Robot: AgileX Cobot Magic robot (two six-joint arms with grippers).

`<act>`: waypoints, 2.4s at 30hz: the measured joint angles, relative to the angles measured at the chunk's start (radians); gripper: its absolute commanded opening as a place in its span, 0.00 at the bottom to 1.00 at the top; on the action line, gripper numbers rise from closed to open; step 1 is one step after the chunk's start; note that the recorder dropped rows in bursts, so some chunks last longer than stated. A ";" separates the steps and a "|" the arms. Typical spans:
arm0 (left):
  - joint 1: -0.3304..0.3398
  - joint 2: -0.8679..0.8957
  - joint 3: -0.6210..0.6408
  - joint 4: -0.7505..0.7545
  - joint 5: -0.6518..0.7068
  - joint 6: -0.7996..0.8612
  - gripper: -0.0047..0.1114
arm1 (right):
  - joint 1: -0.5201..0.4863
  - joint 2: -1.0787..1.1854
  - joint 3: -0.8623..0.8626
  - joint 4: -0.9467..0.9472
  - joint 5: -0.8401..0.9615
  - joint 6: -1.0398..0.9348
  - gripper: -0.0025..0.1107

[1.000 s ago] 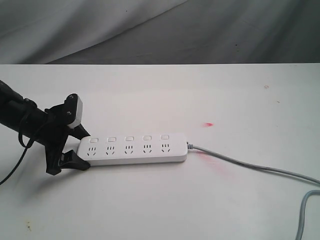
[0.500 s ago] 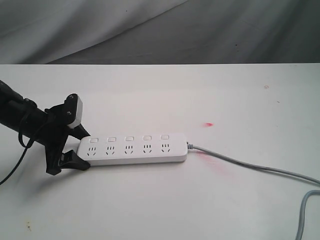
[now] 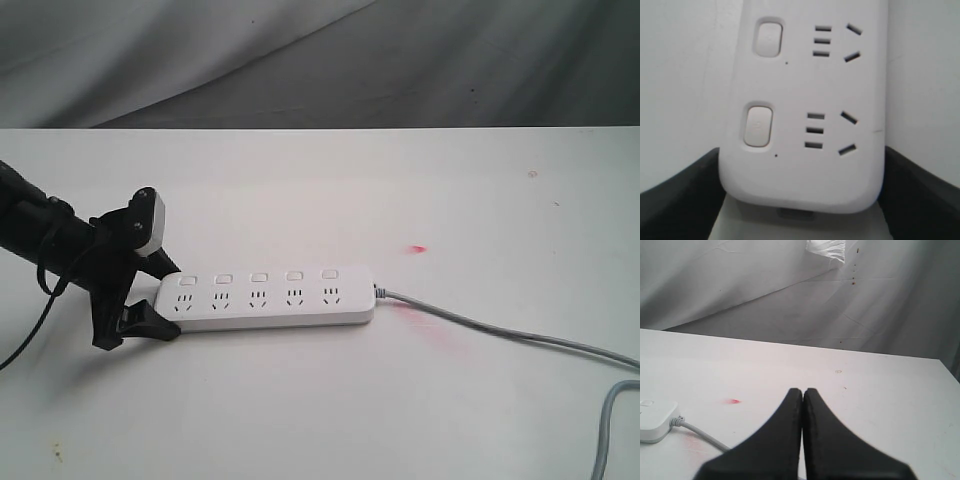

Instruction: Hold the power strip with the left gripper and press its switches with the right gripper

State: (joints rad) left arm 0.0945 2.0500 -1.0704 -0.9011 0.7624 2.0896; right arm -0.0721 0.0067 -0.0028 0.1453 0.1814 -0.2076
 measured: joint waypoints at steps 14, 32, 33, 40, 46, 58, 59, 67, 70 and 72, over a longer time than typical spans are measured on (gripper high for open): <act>0.000 0.006 0.000 -0.040 -0.002 0.000 0.91 | 0.000 0.000 0.000 0.000 0.000 0.000 0.02; 0.000 -0.268 0.000 -0.010 -0.008 -0.246 0.94 | 0.000 0.000 0.000 0.000 0.000 0.000 0.02; 0.000 -0.302 0.000 -0.008 -0.010 -0.262 0.94 | 0.000 0.000 0.000 0.000 0.000 0.000 0.02; 0.000 -0.585 -0.001 0.004 -0.115 -0.575 0.83 | 0.000 0.000 0.000 0.000 0.000 0.000 0.02; 0.000 -0.739 -0.003 0.056 -0.121 -0.779 0.27 | 0.000 0.000 0.000 0.000 0.000 0.000 0.02; 0.000 -0.829 -0.003 0.066 0.134 -0.821 0.04 | 0.000 0.000 0.000 0.000 0.001 0.000 0.02; 0.000 -0.829 -0.003 0.066 0.142 -0.822 0.04 | 0.000 0.000 0.000 0.000 0.001 0.000 0.02; 0.000 -0.829 -0.003 0.066 0.147 -0.822 0.04 | 0.000 0.000 0.000 0.000 0.002 0.000 0.02; 0.000 -0.829 -0.003 0.066 0.147 -0.822 0.04 | 0.000 0.000 0.000 0.000 0.002 0.000 0.02; 0.000 -0.837 -0.003 0.086 0.142 -0.822 0.04 | 0.000 0.000 0.000 0.000 0.002 0.000 0.02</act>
State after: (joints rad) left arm 0.0940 1.2130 -1.0731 -0.8156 0.9048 1.2672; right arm -0.0721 0.0067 -0.0028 0.1453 0.1837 -0.2076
